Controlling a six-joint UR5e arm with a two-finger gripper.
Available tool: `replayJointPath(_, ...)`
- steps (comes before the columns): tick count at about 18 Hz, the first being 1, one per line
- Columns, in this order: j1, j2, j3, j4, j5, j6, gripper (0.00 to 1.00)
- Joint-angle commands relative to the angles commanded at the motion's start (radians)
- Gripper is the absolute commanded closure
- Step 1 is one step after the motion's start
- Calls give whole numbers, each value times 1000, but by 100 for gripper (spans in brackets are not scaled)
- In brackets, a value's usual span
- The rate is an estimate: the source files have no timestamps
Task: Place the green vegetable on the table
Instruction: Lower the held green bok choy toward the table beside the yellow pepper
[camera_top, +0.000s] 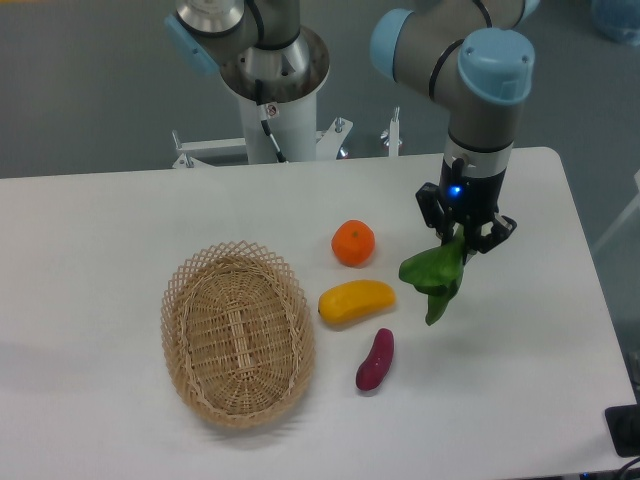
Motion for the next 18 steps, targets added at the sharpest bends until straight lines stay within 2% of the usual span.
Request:
replayJointPath(9, 3, -2, -32, 12, 2, 9, 63)
replayJointPath(13, 5, -6, -52, 21, 8, 63, 63)
replayJointPath(16, 11, -21, -55, 44, 9, 84, 63)
replayJointPath(18, 11, -49, -60, 95, 11, 97, 63)
